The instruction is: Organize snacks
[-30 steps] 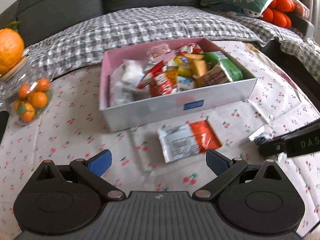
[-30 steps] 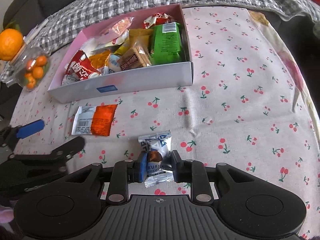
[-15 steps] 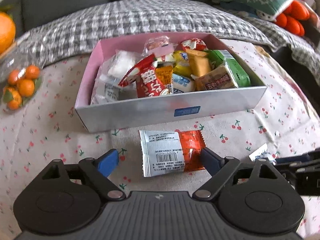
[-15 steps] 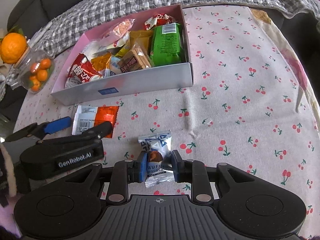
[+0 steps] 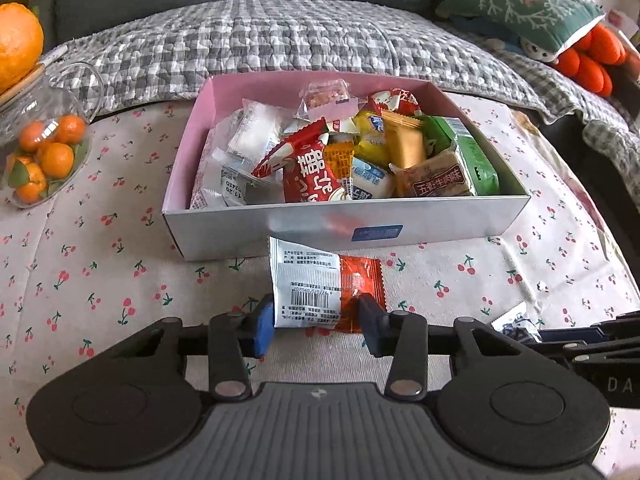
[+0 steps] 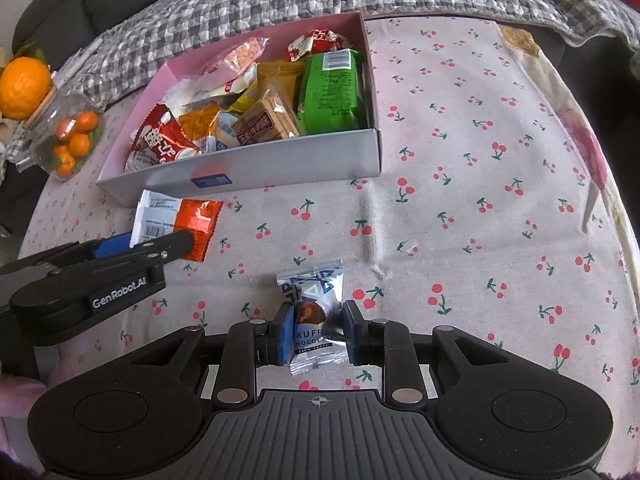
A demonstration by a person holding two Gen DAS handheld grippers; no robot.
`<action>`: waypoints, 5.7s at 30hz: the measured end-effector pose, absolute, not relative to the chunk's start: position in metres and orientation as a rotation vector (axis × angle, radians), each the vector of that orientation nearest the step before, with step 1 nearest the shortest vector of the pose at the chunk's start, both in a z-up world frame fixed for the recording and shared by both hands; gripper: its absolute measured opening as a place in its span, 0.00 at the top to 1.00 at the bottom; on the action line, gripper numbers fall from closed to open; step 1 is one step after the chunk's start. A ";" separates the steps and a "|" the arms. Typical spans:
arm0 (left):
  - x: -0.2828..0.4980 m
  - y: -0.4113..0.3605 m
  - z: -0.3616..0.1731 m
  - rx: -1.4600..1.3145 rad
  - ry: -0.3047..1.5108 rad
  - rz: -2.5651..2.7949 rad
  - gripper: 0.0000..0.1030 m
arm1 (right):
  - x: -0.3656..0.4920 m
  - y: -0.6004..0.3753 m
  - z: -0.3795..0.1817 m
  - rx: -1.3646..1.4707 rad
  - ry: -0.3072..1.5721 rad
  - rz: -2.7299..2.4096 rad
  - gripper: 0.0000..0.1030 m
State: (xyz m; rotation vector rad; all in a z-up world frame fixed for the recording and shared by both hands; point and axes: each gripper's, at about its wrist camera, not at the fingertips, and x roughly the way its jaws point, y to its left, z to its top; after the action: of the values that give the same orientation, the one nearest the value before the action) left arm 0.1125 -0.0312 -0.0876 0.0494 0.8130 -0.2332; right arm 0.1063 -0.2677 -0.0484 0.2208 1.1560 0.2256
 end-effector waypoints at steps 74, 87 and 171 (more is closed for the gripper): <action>0.180 -0.003 -0.032 -0.178 0.756 -0.318 0.92 | 0.196 -0.250 -0.016 0.649 0.908 0.261 0.75; 0.176 -0.008 -0.035 -0.108 0.715 -0.236 0.45 | 0.195 -0.252 -0.009 0.600 0.897 0.225 0.44; 0.018 0.001 -0.050 0.041 0.836 -0.021 0.01 | 0.024 -0.227 0.015 0.089 0.899 0.214 0.12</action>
State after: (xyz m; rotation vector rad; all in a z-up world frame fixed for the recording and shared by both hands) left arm 0.0181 0.0015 -0.0505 0.0415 0.8355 -0.0205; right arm 0.0242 -0.2272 0.0153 0.0891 0.8993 0.2145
